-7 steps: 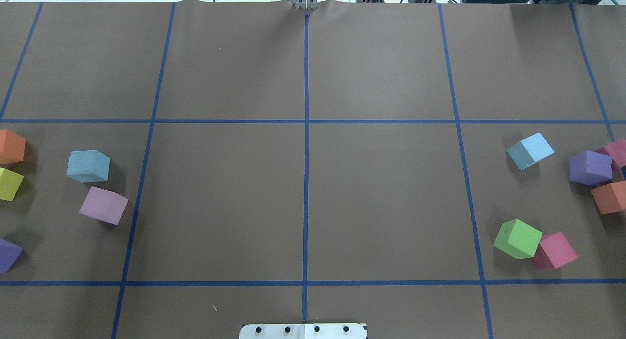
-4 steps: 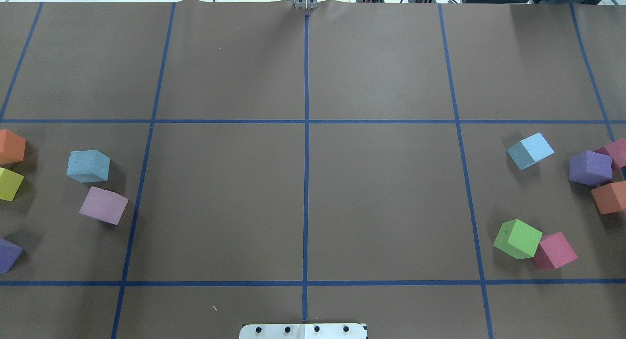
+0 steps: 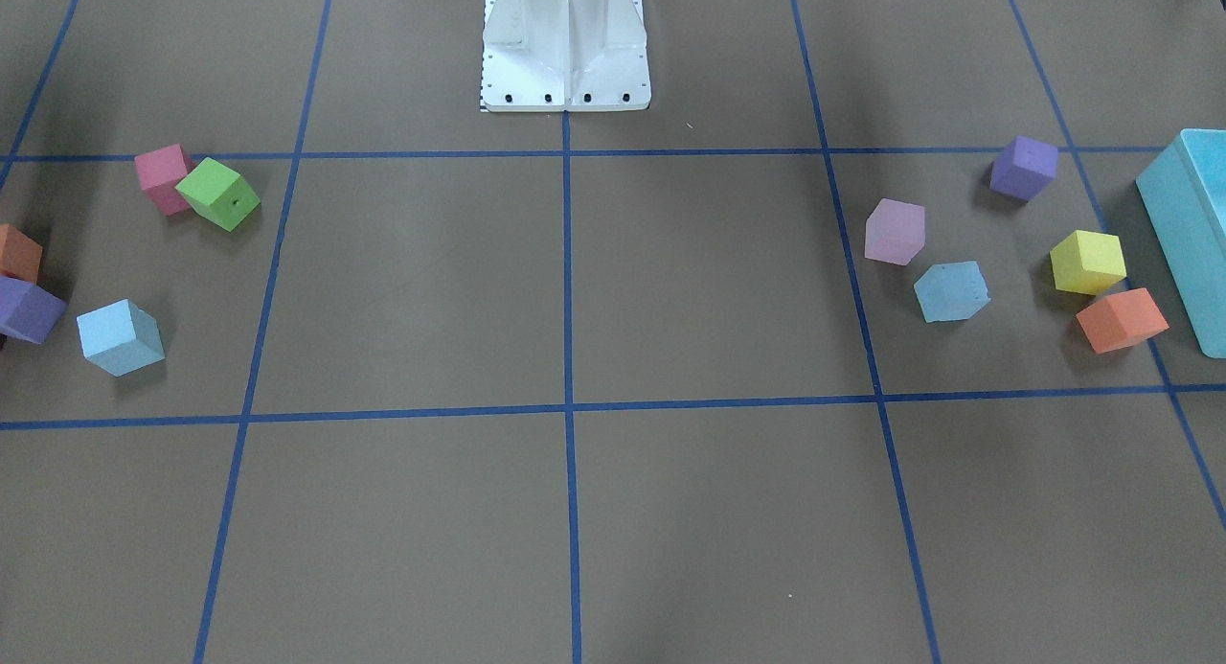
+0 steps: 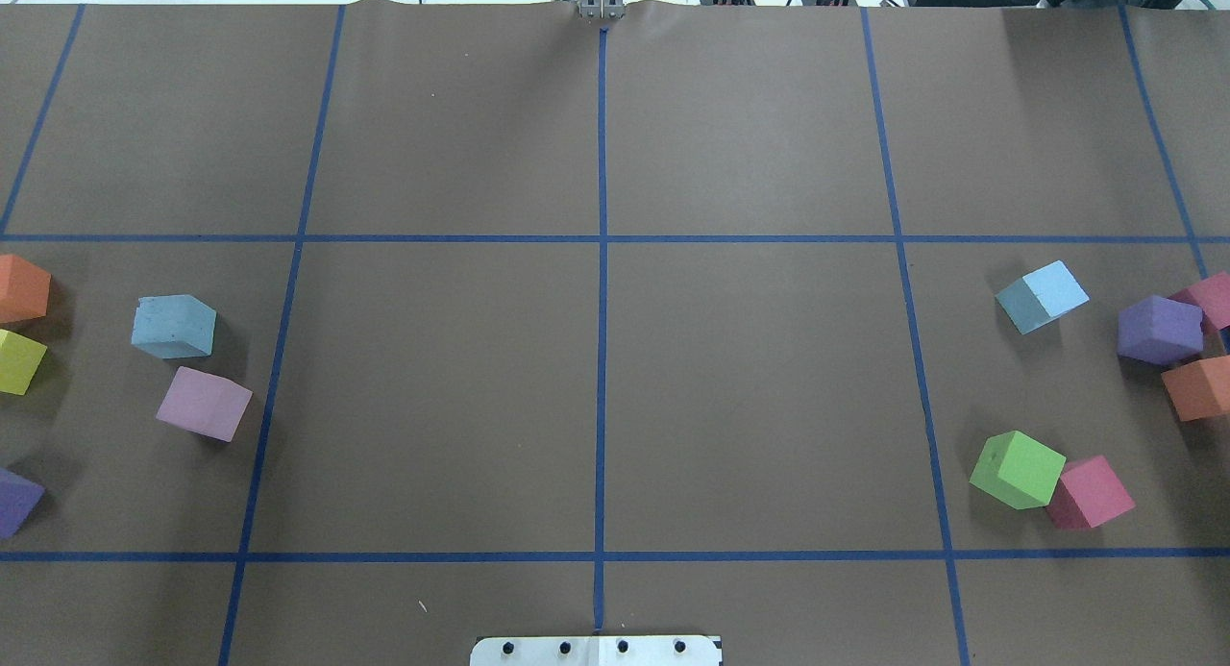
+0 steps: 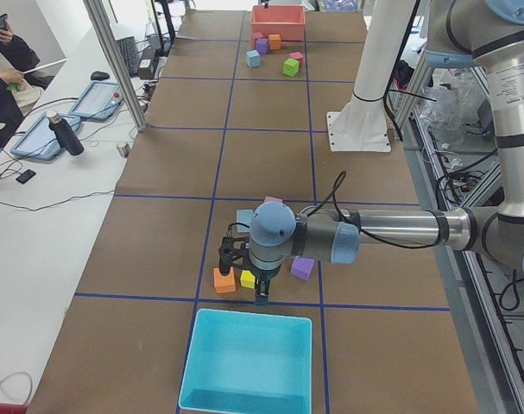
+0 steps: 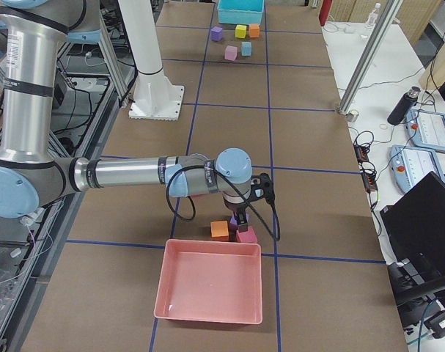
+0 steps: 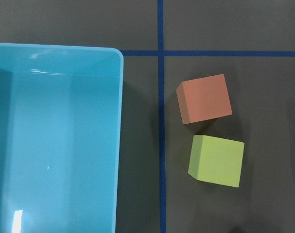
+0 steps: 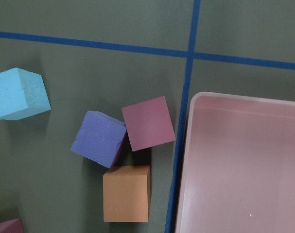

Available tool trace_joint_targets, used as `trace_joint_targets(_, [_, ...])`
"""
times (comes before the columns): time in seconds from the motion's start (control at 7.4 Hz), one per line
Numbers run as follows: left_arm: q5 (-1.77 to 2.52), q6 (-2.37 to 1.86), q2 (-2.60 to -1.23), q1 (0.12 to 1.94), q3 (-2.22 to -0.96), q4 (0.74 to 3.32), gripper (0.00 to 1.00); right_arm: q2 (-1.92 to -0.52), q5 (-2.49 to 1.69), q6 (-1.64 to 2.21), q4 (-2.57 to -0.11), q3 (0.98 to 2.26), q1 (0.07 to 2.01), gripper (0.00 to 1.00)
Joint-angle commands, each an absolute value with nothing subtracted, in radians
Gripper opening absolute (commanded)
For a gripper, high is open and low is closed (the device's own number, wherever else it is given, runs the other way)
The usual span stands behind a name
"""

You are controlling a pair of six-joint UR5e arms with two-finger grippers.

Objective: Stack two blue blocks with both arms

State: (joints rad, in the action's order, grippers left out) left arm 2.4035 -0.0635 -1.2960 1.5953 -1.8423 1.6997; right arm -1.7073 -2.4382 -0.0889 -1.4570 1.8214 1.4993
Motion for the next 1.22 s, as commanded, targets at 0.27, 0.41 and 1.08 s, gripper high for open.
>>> trace_joint_targets(0.27, [2.405,-0.063,-1.292,1.594,-1.841,1.7,0.98,-1.543,-2.331,0.163,-1.427,1.792,1.211,1.0])
trace_joint_targets(0.41, [2.405,-0.064,-1.29,1.595,-1.841,1.7,0.98,-1.54,-2.291,0.176,-1.419,1.781,1.169,1.0])
trace_joint_targets(1.08, [2.405,-0.063,-1.287,1.595,-1.841,1.701,0.98,-1.529,-2.178,0.403,-1.175,1.64,1.034,1.0])
